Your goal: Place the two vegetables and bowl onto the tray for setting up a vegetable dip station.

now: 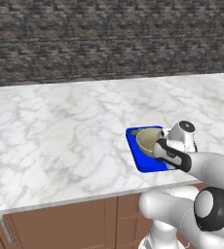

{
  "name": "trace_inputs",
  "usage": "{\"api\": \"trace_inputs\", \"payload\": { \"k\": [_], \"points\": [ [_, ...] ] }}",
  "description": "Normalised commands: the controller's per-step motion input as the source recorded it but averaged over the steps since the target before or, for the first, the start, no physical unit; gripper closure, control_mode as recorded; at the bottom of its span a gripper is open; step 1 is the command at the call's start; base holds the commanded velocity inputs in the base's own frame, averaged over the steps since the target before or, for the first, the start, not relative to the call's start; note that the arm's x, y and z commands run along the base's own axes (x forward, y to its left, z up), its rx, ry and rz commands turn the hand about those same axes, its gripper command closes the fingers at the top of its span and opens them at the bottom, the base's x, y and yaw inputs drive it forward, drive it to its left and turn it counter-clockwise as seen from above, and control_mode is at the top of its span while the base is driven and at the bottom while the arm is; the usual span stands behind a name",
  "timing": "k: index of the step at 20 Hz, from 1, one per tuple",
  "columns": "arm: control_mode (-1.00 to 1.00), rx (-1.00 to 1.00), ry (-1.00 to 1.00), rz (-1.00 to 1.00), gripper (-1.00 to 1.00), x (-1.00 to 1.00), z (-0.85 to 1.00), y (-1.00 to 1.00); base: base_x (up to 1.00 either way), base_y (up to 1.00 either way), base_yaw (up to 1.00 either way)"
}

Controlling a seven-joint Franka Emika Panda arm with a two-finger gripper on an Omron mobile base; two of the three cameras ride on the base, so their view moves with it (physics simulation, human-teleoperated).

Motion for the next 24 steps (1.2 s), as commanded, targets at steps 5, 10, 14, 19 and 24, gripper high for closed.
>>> {"api": "trace_inputs", "payload": {
  "k": [5,10,14,19,24],
  "points": [
    [-1.0,0.0,0.0,0.0,-1.0,0.0,0.06,-0.02,0.0,0.0,0.0],
    [-1.0,0.0,0.04,0.0,-1.0,-0.07,0.29,0.0,0.0,0.0,0.0],
    [-1.0,0.0,0.09,0.0,-1.0,-0.24,0.32,0.0,0.0,0.0,0.0],
    [-1.0,0.0,0.09,0.0,-1.0,-0.38,0.33,-0.03,0.0,0.0,0.0],
    [-1.0,0.0,0.08,0.0,-1.0,-0.53,0.25,-0.09,0.0,0.0,0.0]
  ]
}}
